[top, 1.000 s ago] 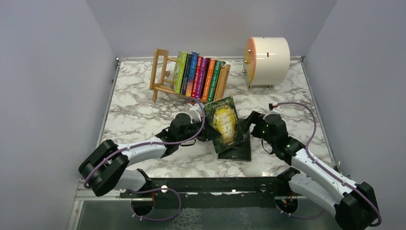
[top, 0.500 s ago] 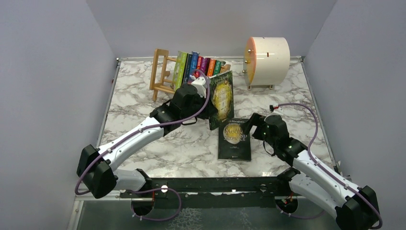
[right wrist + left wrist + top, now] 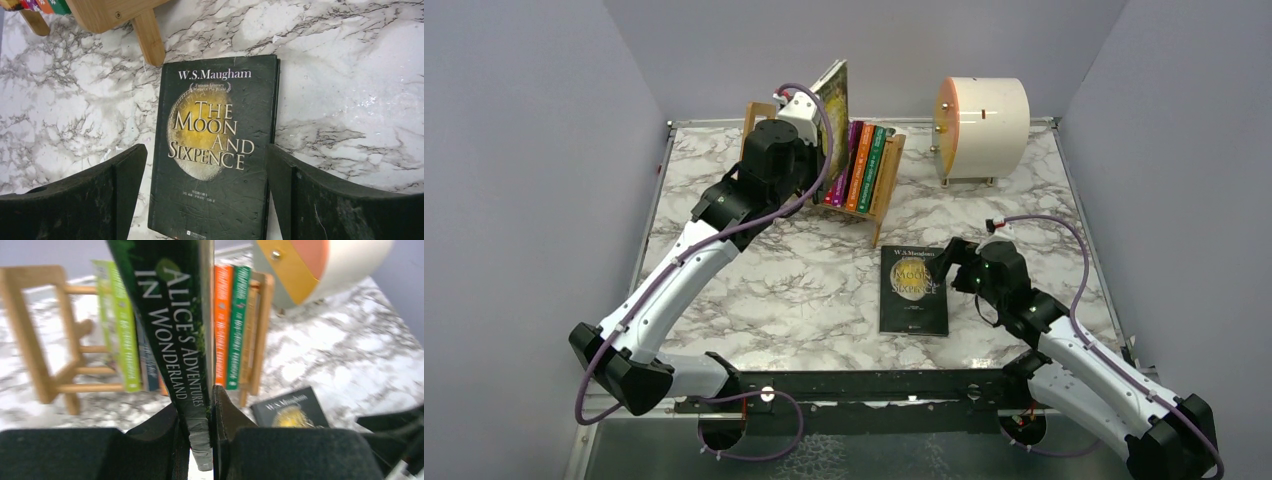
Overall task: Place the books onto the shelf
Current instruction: Place the book on the shelf.
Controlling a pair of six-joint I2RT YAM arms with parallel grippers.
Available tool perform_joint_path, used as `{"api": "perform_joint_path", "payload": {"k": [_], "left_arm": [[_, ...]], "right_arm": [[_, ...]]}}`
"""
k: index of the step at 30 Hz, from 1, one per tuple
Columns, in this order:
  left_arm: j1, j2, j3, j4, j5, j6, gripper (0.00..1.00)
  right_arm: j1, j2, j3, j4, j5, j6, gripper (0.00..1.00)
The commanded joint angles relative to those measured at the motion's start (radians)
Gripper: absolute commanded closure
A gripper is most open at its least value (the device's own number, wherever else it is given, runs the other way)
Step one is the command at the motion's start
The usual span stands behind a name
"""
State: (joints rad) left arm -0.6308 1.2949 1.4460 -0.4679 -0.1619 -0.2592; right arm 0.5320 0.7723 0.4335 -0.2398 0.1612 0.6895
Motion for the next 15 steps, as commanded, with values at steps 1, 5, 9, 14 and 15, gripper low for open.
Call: {"api": "perform_joint_path", "payload": {"k": [1,5,9,14,15], "left_arm": [[0.057,0.001,0.086,0.030,-0.182,0.117,1.00],[0.154,0.036,0.125,0.033,-0.186,0.159,1.00],[0.241,0.075,0.143,0.059,-0.126,0.185,1.00],[0.332,0.160,0.174,0.068,-0.028,0.200,1.00],[0.342,0.177,0.177,0.076,-0.019,0.202,1.00]], "right_arm": [[0.005,-0.010,0.005,-0.015,-0.042,-0.024,0.14],[0.005,-0.008,0.003,-0.011,-0.062,-0.027,0.14],[0.005,-0.008,0.000,-0.009,-0.076,-0.023,0.14],[0.005,-0.007,-0.005,-0.010,-0.081,-0.020,0.14],[0.005,-0.006,-0.006,-0.011,-0.082,-0.021,0.14]]}}
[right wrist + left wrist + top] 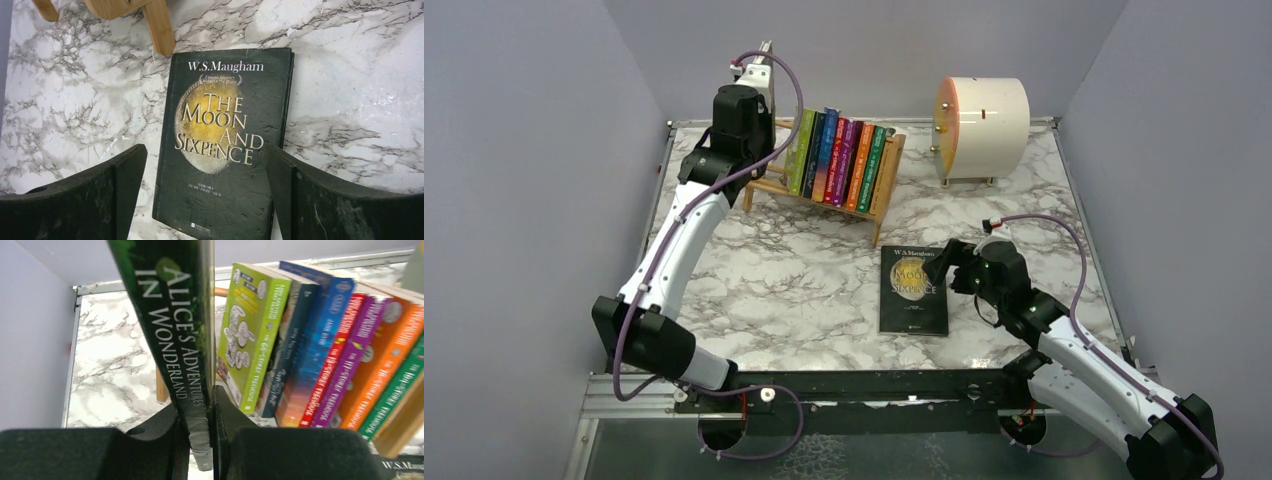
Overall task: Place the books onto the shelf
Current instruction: Place the book on the shelf.
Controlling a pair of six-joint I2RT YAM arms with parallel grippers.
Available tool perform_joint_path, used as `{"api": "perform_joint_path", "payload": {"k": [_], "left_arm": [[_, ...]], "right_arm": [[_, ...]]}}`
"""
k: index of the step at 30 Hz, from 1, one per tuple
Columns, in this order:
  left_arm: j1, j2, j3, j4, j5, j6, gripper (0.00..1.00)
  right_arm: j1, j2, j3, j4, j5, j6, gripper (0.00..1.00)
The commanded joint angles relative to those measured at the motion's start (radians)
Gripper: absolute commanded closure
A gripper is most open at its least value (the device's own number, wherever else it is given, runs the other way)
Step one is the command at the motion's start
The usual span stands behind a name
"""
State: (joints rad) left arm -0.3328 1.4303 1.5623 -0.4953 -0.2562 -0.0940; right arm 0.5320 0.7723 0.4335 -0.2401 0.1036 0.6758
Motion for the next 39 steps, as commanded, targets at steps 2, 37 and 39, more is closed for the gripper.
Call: {"api": "perform_joint_path", "payload": {"k": [2,37,39], "left_arm": [[0.057,0.071,0.072,0.111,0.086,0.044,1.00],[0.108,0.506,0.364,-0.093,0.142,0.073,1.00],[0.113,0.504,0.362,-0.104,0.153,0.076,1.00]], "right_arm": [[0.005,-0.001,-0.007,-0.013,-0.024,-0.005,0.14],[0.005,0.168,0.050,0.031,-0.059,0.014,0.14],[0.005,0.164,0.053,0.027,-0.060,0.014,0.14]]}}
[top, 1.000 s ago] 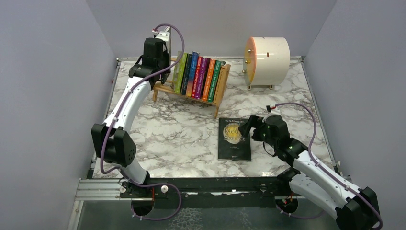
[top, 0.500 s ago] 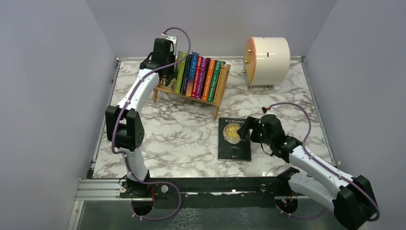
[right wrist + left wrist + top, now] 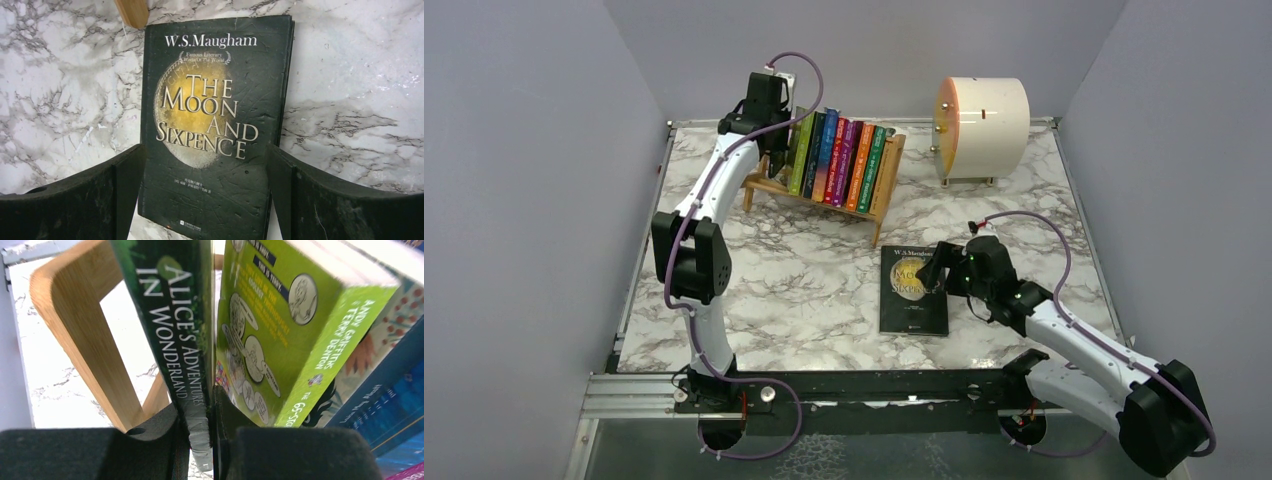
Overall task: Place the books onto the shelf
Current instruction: Place the book on the shelf.
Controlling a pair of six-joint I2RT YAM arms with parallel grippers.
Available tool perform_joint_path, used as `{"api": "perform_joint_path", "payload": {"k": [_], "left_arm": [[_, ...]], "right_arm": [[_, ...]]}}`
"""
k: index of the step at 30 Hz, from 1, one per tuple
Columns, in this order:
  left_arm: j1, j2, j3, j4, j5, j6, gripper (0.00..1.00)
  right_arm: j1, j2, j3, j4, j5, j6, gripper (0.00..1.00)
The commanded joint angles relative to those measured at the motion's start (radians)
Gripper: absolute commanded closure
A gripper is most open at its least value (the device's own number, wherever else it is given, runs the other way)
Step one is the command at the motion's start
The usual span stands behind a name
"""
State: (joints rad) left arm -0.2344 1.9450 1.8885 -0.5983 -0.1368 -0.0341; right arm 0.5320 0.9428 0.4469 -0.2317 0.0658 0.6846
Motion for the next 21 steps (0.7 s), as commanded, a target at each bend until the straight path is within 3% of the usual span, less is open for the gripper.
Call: {"api": "perform_joint_path", "payload": {"k": [1,21], "left_arm": [[0.016,-0.011,0.035,-0.009,0.039,0.017,1.00],[0.035,0.076,0.108,-0.130,0.114,0.056,1.00]], "right_arm": [[0.005,-0.007,0.039,0.019,-0.025,0.005,0.14],[0.005,-0.029,0.021,0.009,-0.046,0.024,0.15]]}}
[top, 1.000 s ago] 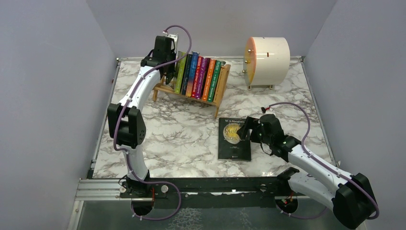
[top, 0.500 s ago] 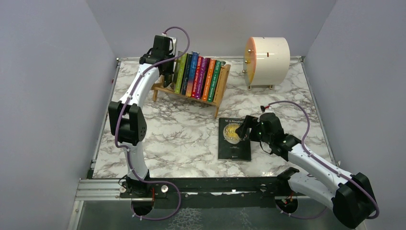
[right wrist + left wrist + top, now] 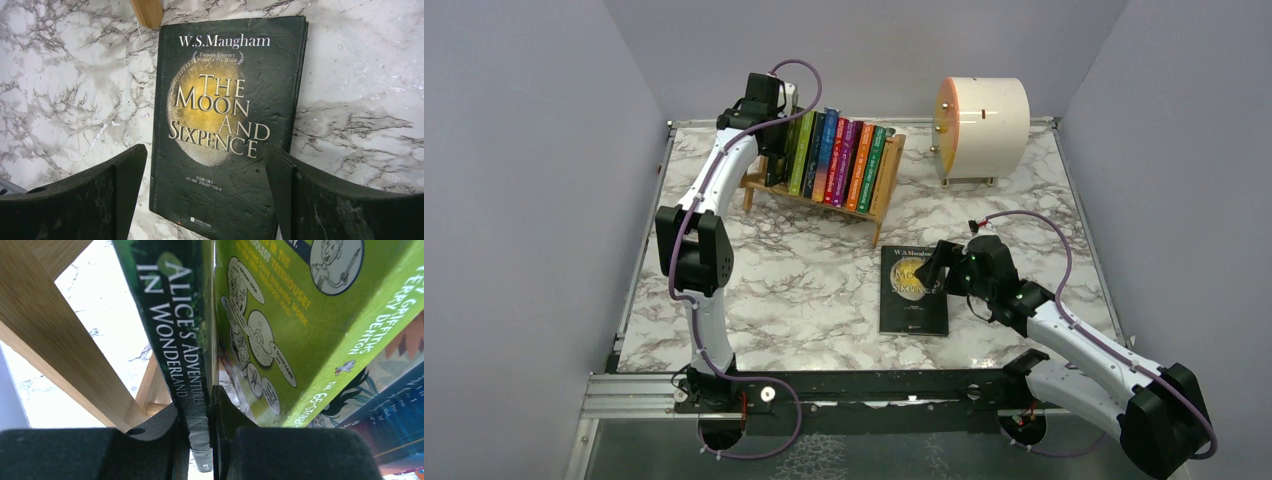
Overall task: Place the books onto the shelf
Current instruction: Place the book on the shelf.
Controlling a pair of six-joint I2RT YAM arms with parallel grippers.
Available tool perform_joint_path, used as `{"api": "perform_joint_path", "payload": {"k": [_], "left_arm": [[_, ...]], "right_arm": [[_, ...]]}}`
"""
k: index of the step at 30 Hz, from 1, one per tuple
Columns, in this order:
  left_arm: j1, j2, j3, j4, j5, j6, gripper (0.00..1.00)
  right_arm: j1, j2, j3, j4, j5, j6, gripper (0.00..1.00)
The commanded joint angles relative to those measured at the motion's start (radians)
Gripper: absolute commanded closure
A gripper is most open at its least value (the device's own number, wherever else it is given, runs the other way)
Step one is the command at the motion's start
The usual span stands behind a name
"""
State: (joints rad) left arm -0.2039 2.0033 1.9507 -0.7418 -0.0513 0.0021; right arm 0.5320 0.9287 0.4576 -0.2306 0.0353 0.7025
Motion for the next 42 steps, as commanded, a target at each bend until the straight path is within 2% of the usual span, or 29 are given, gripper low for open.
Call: {"api": "perform_joint_path", "payload": {"k": [1,26,31,35,42], "left_arm": [[0.004,0.024,0.048,0.012,0.024,0.021,1.00],[-0.018,0.038,0.044,0.019,0.131,-0.028,0.99],[-0.027,0.030,0.015,0.019,0.132,-0.031,0.82],[-0.032,0.012,0.002,0.019,0.129,-0.031,0.74],[-0.032,-0.020,-0.026,0.019,0.124,-0.031,0.69]], "right_arm": [[0.005,-0.015,0.011,0.006,-0.015,0.006,0.15],[0.005,-0.004,-0.011,0.034,-0.023,0.011,0.15],[0.005,-0.016,-0.020,0.034,-0.023,0.011,0.15],[0.005,-0.018,-0.023,0.034,-0.024,0.012,0.15],[0.005,-0.016,-0.025,0.045,-0.029,0.013,0.15]]}}
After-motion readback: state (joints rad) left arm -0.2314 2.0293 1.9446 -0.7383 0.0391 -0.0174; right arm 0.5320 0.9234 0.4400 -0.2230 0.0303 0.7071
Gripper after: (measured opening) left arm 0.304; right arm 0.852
